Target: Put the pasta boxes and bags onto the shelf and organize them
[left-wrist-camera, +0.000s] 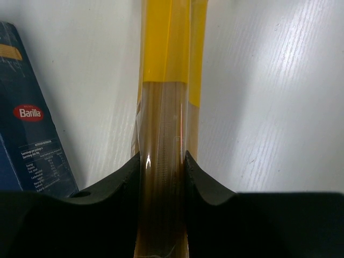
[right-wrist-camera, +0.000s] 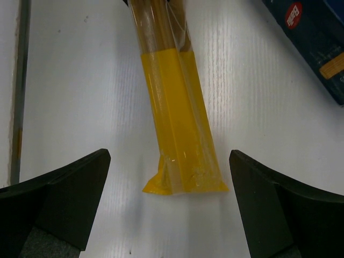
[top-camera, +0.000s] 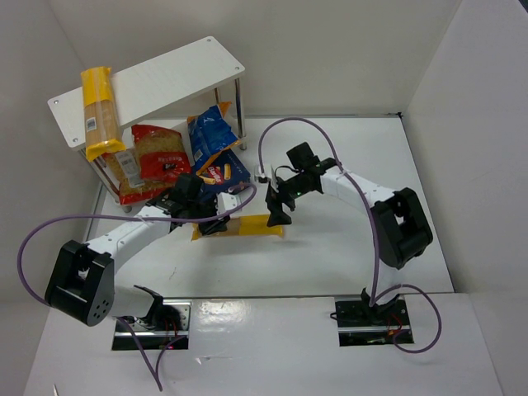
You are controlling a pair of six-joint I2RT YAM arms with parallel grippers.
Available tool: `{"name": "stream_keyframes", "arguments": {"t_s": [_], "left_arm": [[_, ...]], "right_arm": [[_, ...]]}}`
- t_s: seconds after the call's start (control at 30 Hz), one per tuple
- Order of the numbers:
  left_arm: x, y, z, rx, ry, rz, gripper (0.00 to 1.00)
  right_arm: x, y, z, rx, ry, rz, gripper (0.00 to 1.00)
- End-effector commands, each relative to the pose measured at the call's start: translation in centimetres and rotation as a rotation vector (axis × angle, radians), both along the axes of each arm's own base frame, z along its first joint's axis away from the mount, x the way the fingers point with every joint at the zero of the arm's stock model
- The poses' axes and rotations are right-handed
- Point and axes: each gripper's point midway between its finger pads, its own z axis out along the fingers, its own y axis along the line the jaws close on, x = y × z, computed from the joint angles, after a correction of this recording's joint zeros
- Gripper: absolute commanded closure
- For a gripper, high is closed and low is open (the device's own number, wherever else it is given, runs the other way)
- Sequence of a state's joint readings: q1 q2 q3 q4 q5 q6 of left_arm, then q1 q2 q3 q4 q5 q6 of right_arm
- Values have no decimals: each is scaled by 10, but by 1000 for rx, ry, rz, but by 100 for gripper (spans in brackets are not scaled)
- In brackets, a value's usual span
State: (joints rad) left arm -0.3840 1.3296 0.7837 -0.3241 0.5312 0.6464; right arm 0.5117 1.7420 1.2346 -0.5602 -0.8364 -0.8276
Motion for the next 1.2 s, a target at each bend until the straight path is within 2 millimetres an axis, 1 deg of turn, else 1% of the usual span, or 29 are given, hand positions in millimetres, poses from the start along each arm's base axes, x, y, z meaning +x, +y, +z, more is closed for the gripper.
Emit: {"name": "stream_keyframes", "arguments": {"t_s": [0.0,0.07,0.1,0.13,0.2,0.23,0.27,0.3,0.37,0.4,0.43,0.47,0.5,0.53,0.57,0.6,0.63,0.67,0.7,0.73,0.77,0.8,0.83,1.03,1.07,1.1,1.13,1.17], "left_arm": [[19,-26,48,-129,-133,-58,100],[18,-26,48,-132,-126,-52,100],[20,-26,55,-138,-143,-53,100],[19,-26,54,-135,-135,-52,100],[18,-27,56,-141,-132,-58,100],[18,-27,56,-141,-132,-58,100],[18,-27,56,-141,-132,-58,100],[18,-27,56,-141,-132,-58,100],[19,-29,63,-151,-139,-65,100],[19,-29,63,-155,-130,-58,100],[20,-31,68,-165,-137,-64,100],[18,-34,68,-165,-137,-74,100],[20,-35,72,-169,-145,-74,100],[18,-34,70,-165,-137,-74,100],[18,-34,70,-165,-137,-74,100],[18,-34,70,-165,-137,-74,100],[20,-35,72,-169,-147,-74,100],[20,-32,68,-157,-142,-64,100],[18,-35,65,-157,-141,-73,100],[19,-34,65,-151,-144,-67,100],[19,-34,65,-151,-144,-67,100],[19,-34,65,-151,-144,-67,100],[19,-34,65,-151,-144,-67,100],[19,-34,65,-151,-144,-67,100],[19,-34,65,-151,-144,-67,100],[19,-34,65,-151,-144,-67,100],[17,-36,65,-152,-144,-76,100],[17,-37,62,-148,-135,-76,100]], "right_arm": [[8,23,13,62,-33,45,0],[6,27,8,53,-15,56,0],[8,28,5,50,-11,56,0],[8,30,1,49,9,61,0],[12,33,1,53,19,65,0],[11,33,-6,43,42,59,0],[14,35,-1,50,31,60,0],[15,37,-2,56,36,64,0],[17,38,-8,48,55,59,0],[18,40,-4,59,52,63,0],[18,40,-11,52,65,63,0],[17,40,-16,46,75,62,0],[17,40,-16,46,76,62,0],[16,44,-18,43,80,71,0],[16,44,-25,36,93,71,0],[17,46,-20,48,88,75,0],[17,46,-27,39,102,75,0],[16,47,-27,44,116,80,0],[11,51,-30,46,129,94,0],[10,50,-36,39,141,94,0],[9,55,-33,43,133,105,0],[8,54,-42,32,151,104,0],[5,57,-42,32,152,113,0],[7,59,-57,9,202,98,0],[3,62,-57,5,212,101,0],[4,61,-58,-3,207,97,0],[1,63,-63,-15,210,103,0],[-3,66,-63,-17,210,114,1]]}}
